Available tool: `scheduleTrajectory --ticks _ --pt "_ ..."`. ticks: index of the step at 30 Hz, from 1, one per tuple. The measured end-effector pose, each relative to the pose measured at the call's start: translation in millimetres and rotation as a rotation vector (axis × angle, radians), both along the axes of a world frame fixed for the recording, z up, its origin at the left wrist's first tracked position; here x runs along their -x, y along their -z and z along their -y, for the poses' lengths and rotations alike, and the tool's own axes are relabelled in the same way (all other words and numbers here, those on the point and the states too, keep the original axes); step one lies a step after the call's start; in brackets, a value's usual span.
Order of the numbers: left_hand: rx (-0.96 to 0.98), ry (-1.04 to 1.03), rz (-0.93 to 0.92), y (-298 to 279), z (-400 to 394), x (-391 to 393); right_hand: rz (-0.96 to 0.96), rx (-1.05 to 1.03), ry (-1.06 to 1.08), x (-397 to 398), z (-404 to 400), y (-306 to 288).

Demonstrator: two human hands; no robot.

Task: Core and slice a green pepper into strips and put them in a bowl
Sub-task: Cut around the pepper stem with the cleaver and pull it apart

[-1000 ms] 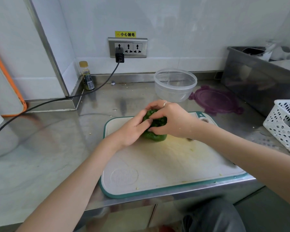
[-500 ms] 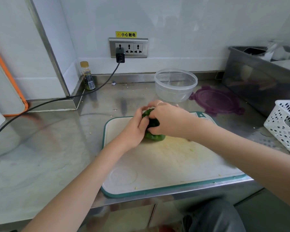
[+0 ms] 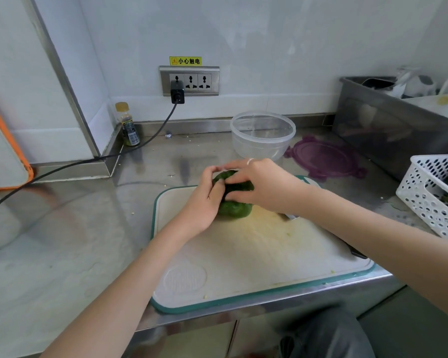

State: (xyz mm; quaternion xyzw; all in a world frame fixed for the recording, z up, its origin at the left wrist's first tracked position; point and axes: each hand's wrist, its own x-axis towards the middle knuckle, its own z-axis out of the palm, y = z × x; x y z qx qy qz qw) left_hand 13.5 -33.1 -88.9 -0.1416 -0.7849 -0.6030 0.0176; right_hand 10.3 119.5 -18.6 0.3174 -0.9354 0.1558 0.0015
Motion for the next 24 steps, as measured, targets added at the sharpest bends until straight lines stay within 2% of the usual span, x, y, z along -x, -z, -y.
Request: scheduleTrajectory --ticks 3,5,7,9,10,12,14,16,19,22,24 --pt "0.074 0.026 -0.125 0 1 -2 0.011 0.225 0.194 -12 -33 -1" --pt "0.169 0.038 -0.262 0 0 -4 -0.019 0.308 0.424 -20 -64 7" --pt "0.164 0.064 -0.292 -3 -1 -5 0.049 0.194 0.675 -28 -90 23" --pt "0.127 0.151 -0.195 -6 2 -6 0.219 0.048 0.803 -38 -99 40" --pt "0.117 0.209 -0.121 -7 4 -6 0.263 0.032 0.817 -42 -99 45" --pt "0.165 0.273 -0.048 -9 10 -8 0.23 0.056 0.819 -43 -96 52" --pt "0.214 0.243 -0.08 -8 12 -9 0.155 0.061 0.831 -39 -93 51" --pt "0.171 0.164 -0.092 -5 11 -7 0.122 0.048 0.797 -35 -90 49" --pt "0.19 0.111 -0.073 -1 10 -3 0.184 0.139 0.763 -35 -83 44" --pt "0.242 0.112 -0.105 -1 16 -1 0.239 0.139 0.727 -34 -79 34" --pt "0.226 0.111 -0.123 0 20 0 0.36 0.297 0.727 -33 -81 24"
